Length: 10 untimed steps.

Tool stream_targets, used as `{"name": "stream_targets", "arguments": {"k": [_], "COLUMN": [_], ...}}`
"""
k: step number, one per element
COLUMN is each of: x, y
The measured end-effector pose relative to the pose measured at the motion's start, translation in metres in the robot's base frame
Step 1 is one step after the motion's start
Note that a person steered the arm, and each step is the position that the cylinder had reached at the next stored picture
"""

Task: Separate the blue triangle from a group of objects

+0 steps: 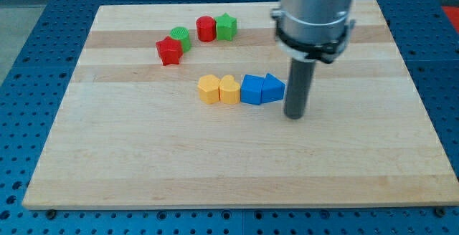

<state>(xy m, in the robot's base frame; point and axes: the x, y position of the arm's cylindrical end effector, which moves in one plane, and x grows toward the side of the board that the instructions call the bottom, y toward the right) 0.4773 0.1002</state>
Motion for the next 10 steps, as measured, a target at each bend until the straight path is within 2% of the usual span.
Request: {"name": "stream_targets", "arguments": {"k": [3,5,6,8,9,10], "x": [-0.065,-0.014,-0.007,-0.072,-0.084,-0.059], "y": [0.002,0.017,0.005,-0.029,-0.032,-0.027]}}
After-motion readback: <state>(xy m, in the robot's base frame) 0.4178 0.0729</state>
